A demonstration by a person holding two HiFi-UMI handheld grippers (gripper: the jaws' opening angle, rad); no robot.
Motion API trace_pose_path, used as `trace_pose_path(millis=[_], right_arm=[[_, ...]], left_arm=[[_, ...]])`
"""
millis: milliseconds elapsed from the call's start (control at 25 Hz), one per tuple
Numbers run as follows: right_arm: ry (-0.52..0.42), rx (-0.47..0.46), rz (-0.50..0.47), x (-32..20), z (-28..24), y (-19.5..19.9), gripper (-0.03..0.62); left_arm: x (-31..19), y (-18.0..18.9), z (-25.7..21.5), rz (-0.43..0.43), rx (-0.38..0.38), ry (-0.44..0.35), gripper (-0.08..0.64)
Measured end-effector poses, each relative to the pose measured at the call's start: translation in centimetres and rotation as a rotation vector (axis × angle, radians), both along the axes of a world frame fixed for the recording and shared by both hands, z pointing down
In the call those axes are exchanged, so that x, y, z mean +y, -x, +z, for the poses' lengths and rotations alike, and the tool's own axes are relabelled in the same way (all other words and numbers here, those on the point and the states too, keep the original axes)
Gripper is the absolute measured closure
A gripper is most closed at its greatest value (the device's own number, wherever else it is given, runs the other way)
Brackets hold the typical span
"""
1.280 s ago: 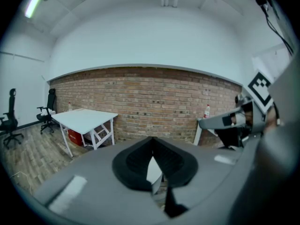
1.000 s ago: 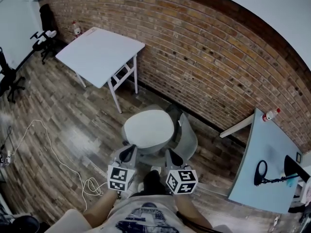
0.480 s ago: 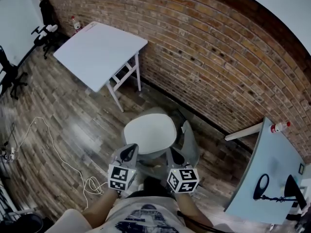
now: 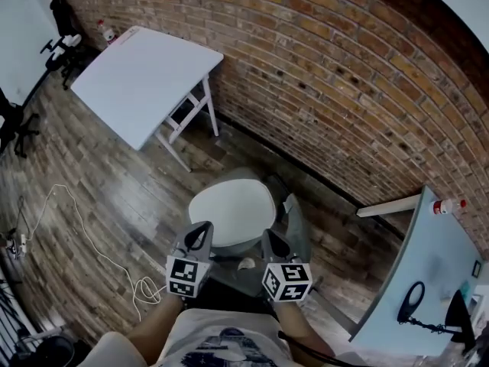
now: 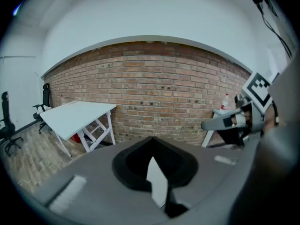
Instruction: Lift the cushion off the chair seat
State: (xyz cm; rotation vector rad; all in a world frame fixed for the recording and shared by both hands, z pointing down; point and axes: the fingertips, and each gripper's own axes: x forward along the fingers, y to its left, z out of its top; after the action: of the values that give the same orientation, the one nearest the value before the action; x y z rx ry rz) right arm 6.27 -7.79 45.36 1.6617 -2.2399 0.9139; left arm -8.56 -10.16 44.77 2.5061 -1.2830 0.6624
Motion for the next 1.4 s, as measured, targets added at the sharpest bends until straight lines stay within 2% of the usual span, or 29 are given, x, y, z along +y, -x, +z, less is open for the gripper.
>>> trace_pose_path(millis=[280,600,760,920,1160,1400], right_arm=[[0.038,-0.009,0.036,-3.5,5.1,0.8,0.595],[0.081,0.004,0.201,-8.1,11.8,0.6,0.594],[0.116,0.007,0.293,-8.9,15.8,-0.1,0.595],[0.164,-0.003,0.376,-9.0,20.4,-0.5,0.595],[0.208,0.003,0.44,-9.5,26.4,-1.4,0.595],[0.259,-0.062,0.499,-9.5,31.8,-1.8,0.594]], left_arm=[[-4.2,0.9,4.3,0.062,-0.024,0.03,0.568],[-9.9,1.6,12.2,0.177,-0.024,0.076,0.568],[-12.1,1.7,16.2,0.227,-0.052,0.1,0.568],[-14.0,2.9,20.9,0.238,-0.068,0.136,0.568],[-15.9,3.7,27.1,0.249,-0.087,0.17,0.568],[-16.5,4.4,32.7,0.265,-0.113,0.213,0.568]])
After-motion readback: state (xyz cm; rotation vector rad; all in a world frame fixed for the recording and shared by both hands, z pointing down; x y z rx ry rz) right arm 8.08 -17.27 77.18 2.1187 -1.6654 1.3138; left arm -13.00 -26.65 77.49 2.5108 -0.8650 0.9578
